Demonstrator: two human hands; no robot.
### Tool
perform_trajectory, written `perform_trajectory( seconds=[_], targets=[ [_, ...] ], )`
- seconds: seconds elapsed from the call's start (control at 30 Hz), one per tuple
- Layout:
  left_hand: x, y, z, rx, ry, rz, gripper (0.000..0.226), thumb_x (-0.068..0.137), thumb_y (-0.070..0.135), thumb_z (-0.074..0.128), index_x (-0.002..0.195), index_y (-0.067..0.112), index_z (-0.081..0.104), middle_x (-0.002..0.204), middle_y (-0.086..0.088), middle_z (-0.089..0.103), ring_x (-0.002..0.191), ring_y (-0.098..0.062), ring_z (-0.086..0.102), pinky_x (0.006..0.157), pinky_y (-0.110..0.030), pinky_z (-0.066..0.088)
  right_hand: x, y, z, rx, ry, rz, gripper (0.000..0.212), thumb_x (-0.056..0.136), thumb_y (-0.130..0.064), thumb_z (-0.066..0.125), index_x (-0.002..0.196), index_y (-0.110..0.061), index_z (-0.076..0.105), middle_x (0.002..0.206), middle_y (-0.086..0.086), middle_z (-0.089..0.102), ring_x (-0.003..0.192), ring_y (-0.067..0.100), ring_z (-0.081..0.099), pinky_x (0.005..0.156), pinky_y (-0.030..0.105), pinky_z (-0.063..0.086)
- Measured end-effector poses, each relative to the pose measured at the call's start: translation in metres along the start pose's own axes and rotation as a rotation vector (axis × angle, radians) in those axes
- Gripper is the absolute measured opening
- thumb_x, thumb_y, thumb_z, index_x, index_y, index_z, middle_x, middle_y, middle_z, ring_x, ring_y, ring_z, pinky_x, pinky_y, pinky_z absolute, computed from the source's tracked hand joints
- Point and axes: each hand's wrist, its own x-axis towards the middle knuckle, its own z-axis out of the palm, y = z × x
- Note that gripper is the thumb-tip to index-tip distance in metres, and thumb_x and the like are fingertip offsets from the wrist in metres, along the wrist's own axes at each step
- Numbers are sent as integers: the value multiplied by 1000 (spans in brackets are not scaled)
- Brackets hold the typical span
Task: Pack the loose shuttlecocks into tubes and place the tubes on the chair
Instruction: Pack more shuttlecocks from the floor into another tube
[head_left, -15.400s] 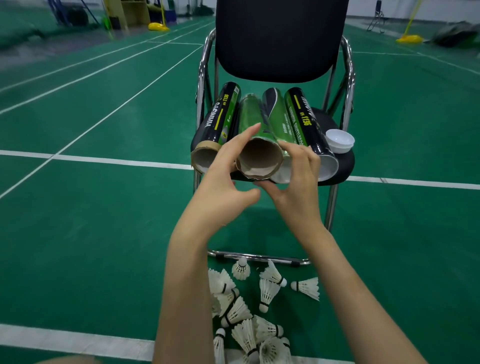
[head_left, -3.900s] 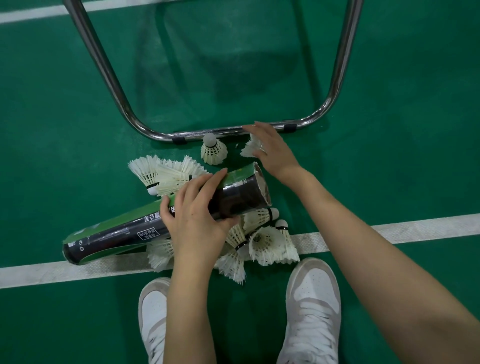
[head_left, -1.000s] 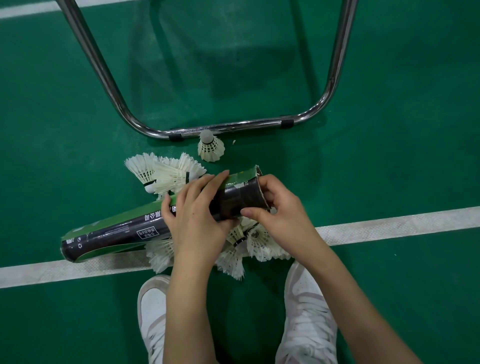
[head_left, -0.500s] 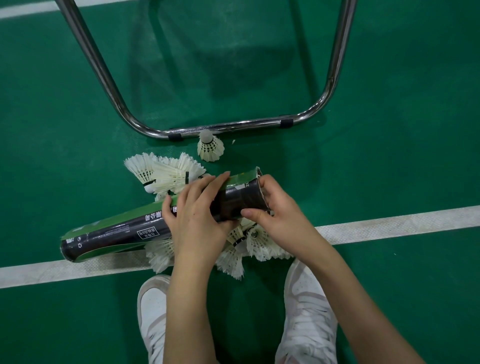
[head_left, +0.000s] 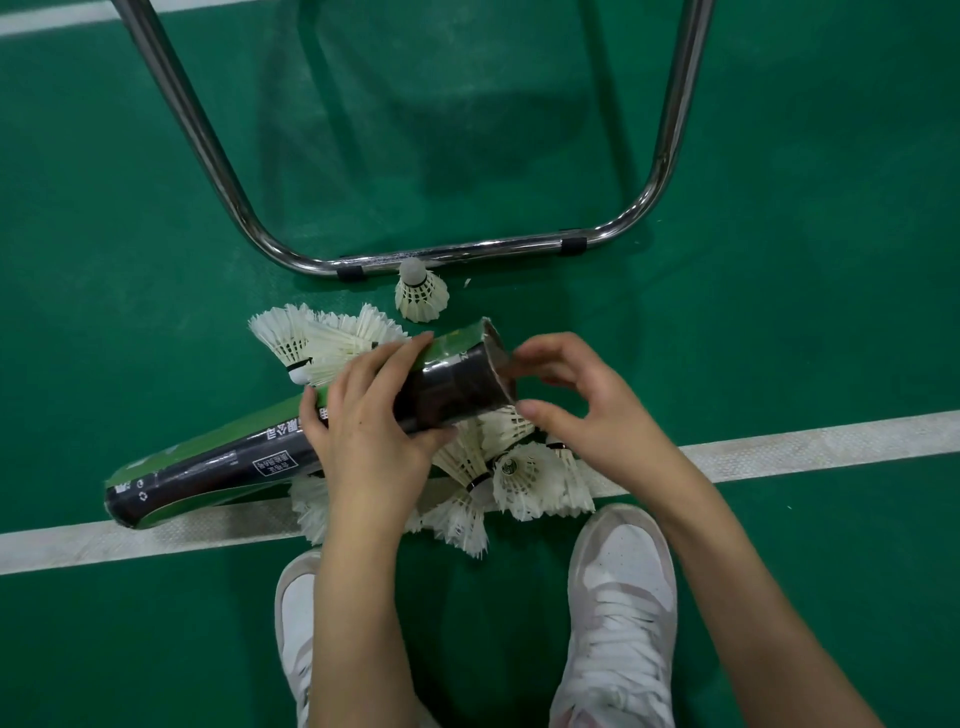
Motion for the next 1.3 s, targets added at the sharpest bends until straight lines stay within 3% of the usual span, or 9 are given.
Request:
perform_trajectory(
  seconds=[0.1,0.33,0.53,0.77,0.87,0.97,1.13,1.3],
  targets=[
    [1,-6,-7,-21,24,-28,80,59,17,85,128,36,51,122,17,46,126,-14,36,110,-46,-1,-5,13,-10,-42,7,28,33,87,-7,63,107,-31,52,111,-17,63,108,-7,54,99,14,39],
    [1,-8,-6,-10,10,-42,81,58,18,85,129,36,50,129,7,49,128,-17,36,111,-48,-2,-8,46,-2,-80,60,156,27,86,-12,65,97,-36,57,106,-18,61,107,3,55,98,28,44],
    [1,-7,-5,-5,3,-35,82,57,18,85,129,37,51,129,7,49,128,-17,35,111,-47,-3,-4,62,2,-56,119,229,24,88,-9,62,97,-31,57,100,-19,56,106,11,56,97,31,46],
    [-1,-8,-4,1,4,-24,81,57,15,85,128,36,51,128,9,49,128,-17,36,110,-47,-2,15,77,3,-286,66,171,29,86,-10,64,114,-20,61,94,-28,47,107,15,51,98,39,44],
    [-1,-8,-3,1,10,-21,82,56,15,86,128,36,52,126,11,49,126,-16,36,110,-47,-2,23,78,8,-378,2,176,36,84,-11,67,118,-18,60,97,-16,51,108,15,48,94,29,40],
    [0,-8,-3,-3,11,-21,81,56,15,86,127,36,52,127,10,49,126,-16,36,110,-47,-2,27,80,9,-433,-10,194,38,83,-13,68,119,-17,59,108,-4,58,108,16,48,91,29,41],
    [-2,-10,-2,13,8,-17,81,57,16,86,128,36,52,127,10,49,125,-16,37,110,-47,-1,25,90,4,-410,126,178,27,82,-18,70,108,-18,62,96,-10,57,98,20,54,84,38,47],
    [-1,-9,-1,13,6,-15,81,57,16,86,127,36,52,126,11,50,126,-16,38,110,-48,-1,20,92,-5,-336,324,274,53,86,-30,65,132,-17,41,91,-3,58,82,17,57,76,39,50]
  ],
)
